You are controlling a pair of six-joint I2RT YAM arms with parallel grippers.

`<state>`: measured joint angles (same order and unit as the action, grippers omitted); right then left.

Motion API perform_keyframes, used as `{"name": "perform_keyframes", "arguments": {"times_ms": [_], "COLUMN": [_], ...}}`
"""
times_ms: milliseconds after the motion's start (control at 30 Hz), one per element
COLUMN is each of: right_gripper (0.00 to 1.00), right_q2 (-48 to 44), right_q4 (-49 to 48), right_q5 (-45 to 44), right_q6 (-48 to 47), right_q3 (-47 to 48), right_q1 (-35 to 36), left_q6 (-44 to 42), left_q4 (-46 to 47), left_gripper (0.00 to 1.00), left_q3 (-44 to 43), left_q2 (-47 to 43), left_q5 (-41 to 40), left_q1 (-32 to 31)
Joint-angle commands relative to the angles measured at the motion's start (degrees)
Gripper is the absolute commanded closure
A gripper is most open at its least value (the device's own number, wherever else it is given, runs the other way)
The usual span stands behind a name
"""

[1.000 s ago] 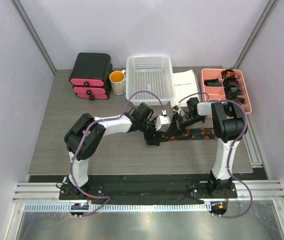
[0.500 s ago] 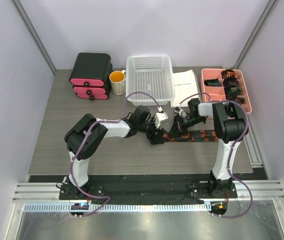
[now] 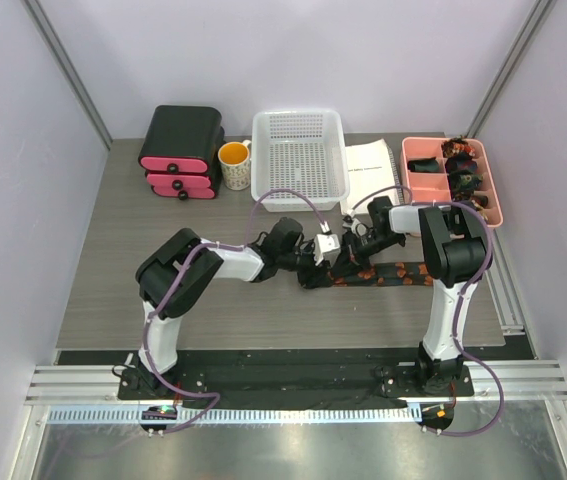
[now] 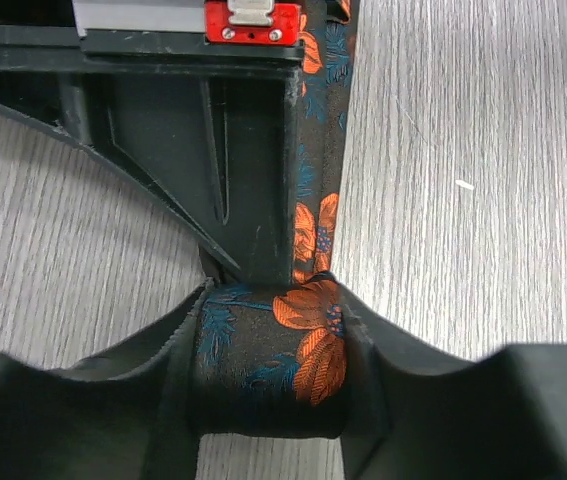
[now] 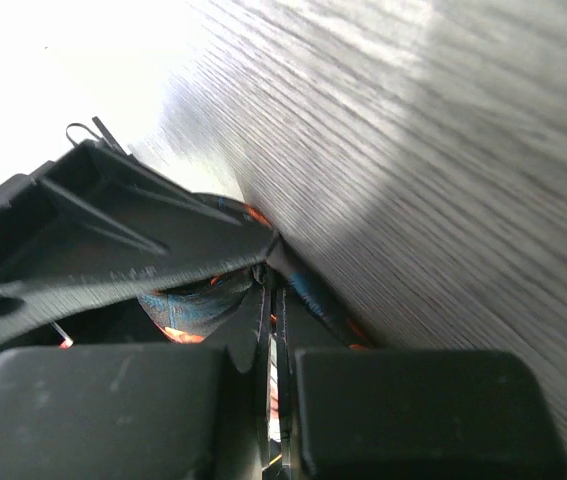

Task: Roll the ties
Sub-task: Roll the tie at the center of the board.

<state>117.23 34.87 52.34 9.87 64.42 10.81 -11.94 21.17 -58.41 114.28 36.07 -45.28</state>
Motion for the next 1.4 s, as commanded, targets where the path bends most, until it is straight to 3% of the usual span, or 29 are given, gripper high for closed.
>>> {"name": "perform_keyframes", "arguments": {"times_ms": [0,167,300,600,800,1033,1167,1267,1300,1367], "right_gripper": [0.99,0.99,0.81,0.73,0.55,0.48,0.51,0.7,0.86,0.99], "right_q2": [2.04,-0.24,-3.67,-6.58,-8.68,-10.7,-9.57,-8.07,-7.46,-7.02], "right_q4": [-5.78,-5.7,-1.04,5.74,-3.47,-14.2,-15.8,-12.99,-11.6,-10.36], "right_q5": [-15.43,-12.0,-10.77,-5.43,4.6,7.16,5.5,2.96,1.99,-0.29], "right_q6": [-0.56,0.5,-2.82,-6.53,2.43,10.95,10.35,7.19,6.66,4.38], "right_q3": [-2.02,-2.11,0.0,3.16,-0.87,-5.35,-6.24,-5.63,-5.45,-5.01], "right_q1": [1.93,2.64,1.68,-2.54,-2.37,0.53,2.64,3.25,3.17,3.17], "left_q6": [-1.32,-7.11,-13.88,-21.97,-22.07,-21.1,-21.36,-21.72,-21.63,-21.72], "left_q4": [-4.18,-15.87,-27.38,-46.02,-51.49,-51.93,-52.02,-52.28,-52.72,-53.25], "left_gripper": [0.61,0.8,0.87,0.89,0.88,0.85,0.83,0.79,0.78,0.73], "left_q3": [-0.91,-3.01,-5.56,-13.04,-16.2,-16.47,-16.56,-16.65,-16.73,-16.91], "left_q2": [1.3,0.42,0.24,3.14,4.46,5.52,5.87,5.96,6.04,5.96], "left_q5": [-1.7,-6.53,-11.37,-17.7,-20.16,-20.26,-20.43,-20.17,-19.91,-18.51], "left_q1": [-0.43,-0.78,-1.74,-3.33,-3.68,-4.2,-4.29,-4.29,-4.21,-3.94]}}
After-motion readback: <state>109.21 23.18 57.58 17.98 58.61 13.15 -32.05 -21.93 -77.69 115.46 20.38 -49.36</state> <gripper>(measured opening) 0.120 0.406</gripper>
